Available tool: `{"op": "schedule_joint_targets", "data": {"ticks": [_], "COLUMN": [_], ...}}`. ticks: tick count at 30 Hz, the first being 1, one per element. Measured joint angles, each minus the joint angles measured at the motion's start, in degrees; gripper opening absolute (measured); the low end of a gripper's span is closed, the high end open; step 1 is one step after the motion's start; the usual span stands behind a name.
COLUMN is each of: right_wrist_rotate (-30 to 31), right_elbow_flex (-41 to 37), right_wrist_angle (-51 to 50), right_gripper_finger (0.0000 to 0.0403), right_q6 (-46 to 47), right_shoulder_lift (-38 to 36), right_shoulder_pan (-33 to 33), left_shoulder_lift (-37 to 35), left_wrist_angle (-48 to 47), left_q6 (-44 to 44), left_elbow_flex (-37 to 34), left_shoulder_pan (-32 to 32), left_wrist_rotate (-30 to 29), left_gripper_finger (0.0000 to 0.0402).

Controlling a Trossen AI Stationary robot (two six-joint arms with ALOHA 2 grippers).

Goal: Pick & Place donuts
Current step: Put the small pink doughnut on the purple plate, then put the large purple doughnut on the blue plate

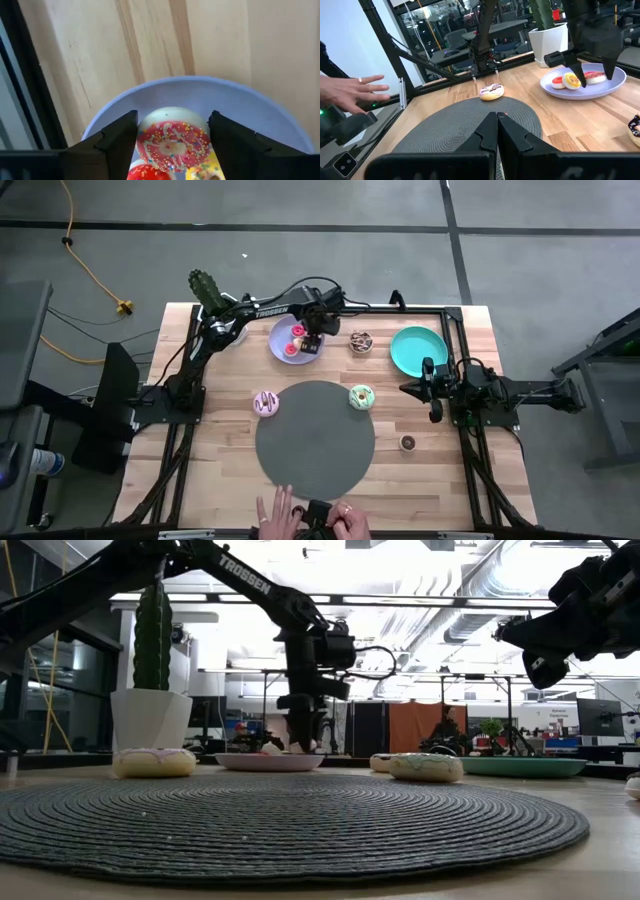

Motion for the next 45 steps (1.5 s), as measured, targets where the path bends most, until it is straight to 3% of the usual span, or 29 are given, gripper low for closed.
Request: {"op": "schedule_joint_targets", "data": {"ticks": [12,25,30,38,45], "right_wrist_rotate": [0.0,0.0,0.0,0.0,0.0], "right_elbow_flex": [0.0,0.0,0.0,0.0,0.0], "right_wrist_angle": [0.0,0.0,0.0,0.0,0.0], "right_gripper_finger": [0.0000,0.0000,0.0000,0.0000,0.0000], "right_q6": [0.0,0.0,0.0,0.0,0.0], "right_shoulder_lift": [0.0,0.0,0.0,0.0,0.0], "right_shoulder_pan": [0.0,0.0,0.0,0.0,0.0], "left_shoulder_lift": [-0.1,-1.8,-4.9,-9.6,-11.3], "left_wrist_angle": [2.0,3.9,5.4,7.1,5.7], "left_q6": [-10.3,-10.7,-10.7,-11.6,-13.6], "left_elbow_flex": [-2.7,-0.9,-0.7,-0.7,-0.7], "left_shoulder_pan": [-0.5,-1.6,-3.0,-7.7,-12.9], "left_wrist_rotate": [-3.0,-3.9,-0.8,9.2,11.2], "left_gripper_finger": [0.0321,0.0328,0.0328,0.0328,0.0328]}}
